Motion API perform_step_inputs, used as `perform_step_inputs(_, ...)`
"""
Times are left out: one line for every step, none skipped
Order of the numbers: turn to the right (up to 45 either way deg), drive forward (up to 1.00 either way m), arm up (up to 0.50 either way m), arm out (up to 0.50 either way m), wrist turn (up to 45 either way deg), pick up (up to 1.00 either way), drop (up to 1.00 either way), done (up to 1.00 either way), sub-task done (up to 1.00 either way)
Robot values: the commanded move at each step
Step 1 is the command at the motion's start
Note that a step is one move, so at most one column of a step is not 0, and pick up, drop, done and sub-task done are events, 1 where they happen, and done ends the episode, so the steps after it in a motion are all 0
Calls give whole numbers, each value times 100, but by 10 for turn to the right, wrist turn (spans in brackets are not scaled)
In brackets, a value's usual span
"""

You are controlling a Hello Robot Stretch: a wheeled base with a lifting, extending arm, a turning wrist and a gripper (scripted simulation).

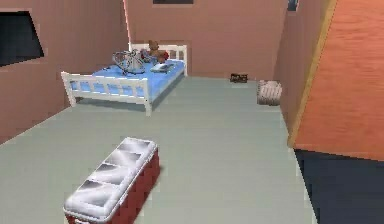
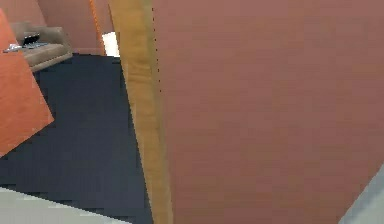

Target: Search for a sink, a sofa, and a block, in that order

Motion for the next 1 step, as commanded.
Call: perform_step_inputs(420,0,0,0,0,0,0,0,0)
